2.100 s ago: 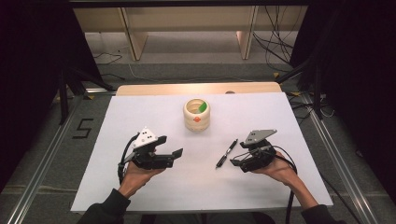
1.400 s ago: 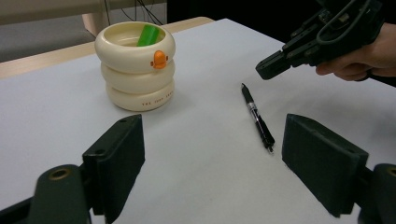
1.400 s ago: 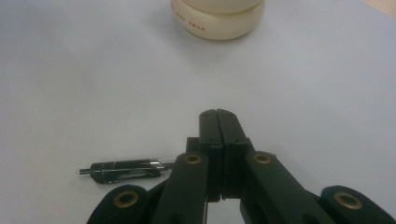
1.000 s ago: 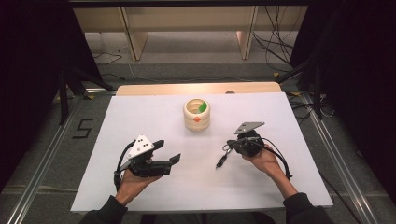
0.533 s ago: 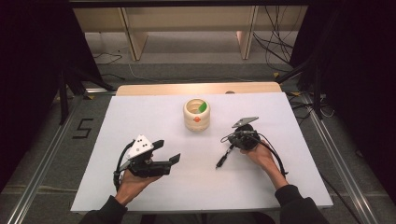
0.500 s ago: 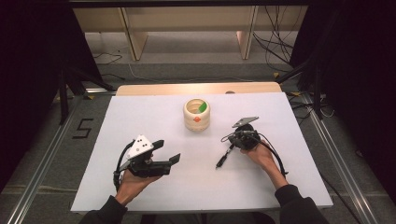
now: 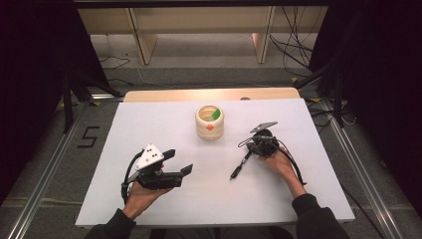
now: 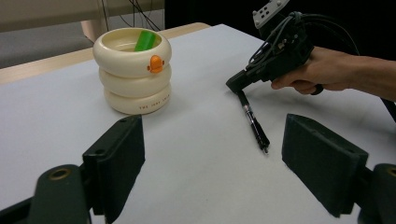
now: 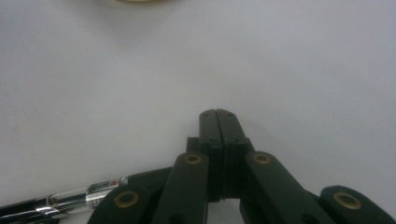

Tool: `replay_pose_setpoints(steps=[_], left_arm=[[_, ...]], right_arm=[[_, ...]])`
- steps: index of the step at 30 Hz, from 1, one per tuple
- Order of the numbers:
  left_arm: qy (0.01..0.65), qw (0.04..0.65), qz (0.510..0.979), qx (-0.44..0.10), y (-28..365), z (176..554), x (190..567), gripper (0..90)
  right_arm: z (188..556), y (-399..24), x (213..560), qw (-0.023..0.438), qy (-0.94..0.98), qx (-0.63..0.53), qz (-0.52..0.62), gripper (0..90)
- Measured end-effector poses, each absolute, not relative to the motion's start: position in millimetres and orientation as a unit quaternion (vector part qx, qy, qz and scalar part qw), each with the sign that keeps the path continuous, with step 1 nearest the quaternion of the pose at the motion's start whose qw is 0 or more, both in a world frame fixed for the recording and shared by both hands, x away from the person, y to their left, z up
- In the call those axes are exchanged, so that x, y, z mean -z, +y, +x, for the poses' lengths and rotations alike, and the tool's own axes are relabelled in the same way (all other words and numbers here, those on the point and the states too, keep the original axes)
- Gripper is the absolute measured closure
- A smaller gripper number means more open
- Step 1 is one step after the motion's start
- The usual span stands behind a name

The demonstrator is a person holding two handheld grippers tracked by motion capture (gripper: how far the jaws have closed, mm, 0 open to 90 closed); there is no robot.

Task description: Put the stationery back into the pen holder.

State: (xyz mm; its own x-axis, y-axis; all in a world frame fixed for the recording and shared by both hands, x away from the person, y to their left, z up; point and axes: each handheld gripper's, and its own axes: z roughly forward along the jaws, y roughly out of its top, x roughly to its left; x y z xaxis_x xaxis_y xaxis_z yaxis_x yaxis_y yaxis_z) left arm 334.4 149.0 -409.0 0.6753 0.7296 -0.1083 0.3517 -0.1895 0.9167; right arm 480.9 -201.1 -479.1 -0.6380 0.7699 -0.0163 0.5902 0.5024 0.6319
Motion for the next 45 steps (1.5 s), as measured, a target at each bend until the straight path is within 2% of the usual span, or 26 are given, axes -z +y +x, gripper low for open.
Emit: replay_pose_setpoints(steps=[32,36,42,45], left_arm=[[0.356,0.526,0.751,-0.181,147,333,409,20.9],[0.356,0.525,0.752,-0.181,147,333,408,20.8],[0.355,0.526,0.751,-0.182,147,332,408,21.2],[0.355,0.526,0.751,-0.181,148,332,408,21.3]], right_arm=[[482,-203,475,0.149,0.856,-0.302,0.393,90.0],[480,-199,461,0.134,0.877,-0.308,0.343,77.5],[477,-186,442,0.08,0.931,-0.272,0.231,45.9],[475,-178,438,0.066,0.96,-0.216,0.165,37.1]])
